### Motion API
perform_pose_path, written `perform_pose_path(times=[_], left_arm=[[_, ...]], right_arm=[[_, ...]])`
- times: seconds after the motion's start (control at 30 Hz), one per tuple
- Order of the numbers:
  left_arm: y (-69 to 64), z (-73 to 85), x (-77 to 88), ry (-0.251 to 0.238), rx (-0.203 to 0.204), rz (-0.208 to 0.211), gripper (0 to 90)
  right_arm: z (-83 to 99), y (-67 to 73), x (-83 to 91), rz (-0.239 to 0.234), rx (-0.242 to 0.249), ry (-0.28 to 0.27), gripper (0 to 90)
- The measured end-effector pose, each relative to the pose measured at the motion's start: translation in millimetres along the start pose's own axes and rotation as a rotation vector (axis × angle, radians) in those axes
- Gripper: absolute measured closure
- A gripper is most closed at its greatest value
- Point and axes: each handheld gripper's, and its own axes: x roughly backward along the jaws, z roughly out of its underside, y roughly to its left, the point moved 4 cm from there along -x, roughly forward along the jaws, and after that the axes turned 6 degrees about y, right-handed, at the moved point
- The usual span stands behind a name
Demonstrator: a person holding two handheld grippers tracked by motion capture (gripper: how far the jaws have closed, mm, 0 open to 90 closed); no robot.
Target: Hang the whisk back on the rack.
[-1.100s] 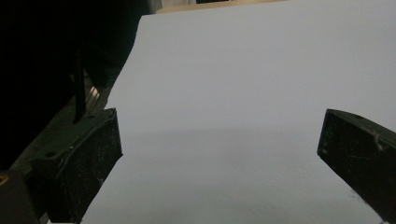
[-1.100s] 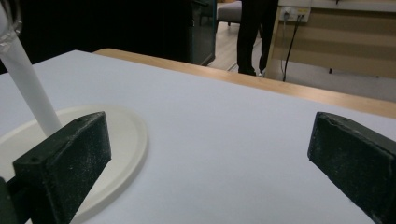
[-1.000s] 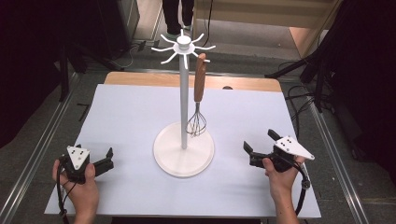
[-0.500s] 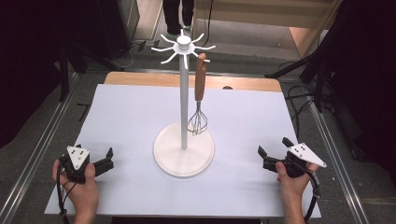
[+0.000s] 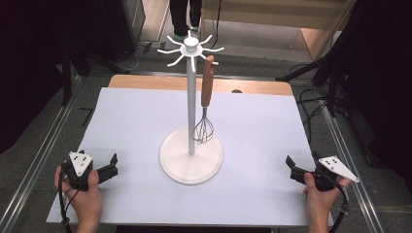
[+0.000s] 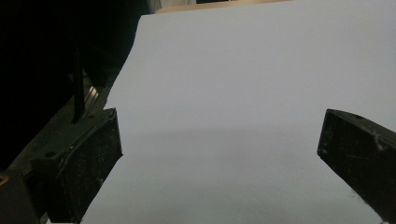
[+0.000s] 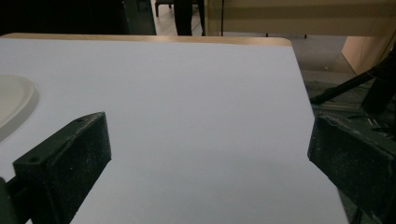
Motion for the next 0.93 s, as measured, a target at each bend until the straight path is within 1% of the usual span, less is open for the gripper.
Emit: perform_pose_path(times=[0.17,0.33,0.47,0.5,0.57,0.67,0.8,0.93], left_arm=[[0.0,0.0,0.0,0.001,-0.001,0.0,0.3],[0.0,0.0,-0.1,0.001,0.001,0.0,0.3],[0.1,0.0,-0.1,0.0,0.003,0.0,0.3],[-0.1,0.0,-0.1,0.0,0.003,0.0,0.3],[0.0,0.0,-0.1,0.002,0.0,0.001,0.3],[0.0,0.0,-0.1,0.001,0.004,0.0,0.3],[-0.1,0.0,-0.2,0.003,0.0,0.0,0.3],[0.0,0.0,-0.3,0.004,0.001,-0.001,0.3]], right_arm=[[5.5,-13.0,6.5,0.035,0.0,0.012,0.0],[8.1,-20.4,6.7,0.042,-0.021,0.014,0.0],[8.7,-24.6,7.1,0.044,-0.048,0.004,0.0],[9.3,-25.0,7.1,0.045,-0.058,0.007,0.0],[10.1,-25.6,5.8,0.045,-0.064,0.008,0.0],[10.9,-24.1,2.5,0.054,-0.052,0.018,0.0],[11.4,-21.4,-0.3,0.058,-0.031,0.031,0.0],[11.0,-21.7,-0.1,0.049,-0.037,0.032,0.0]])
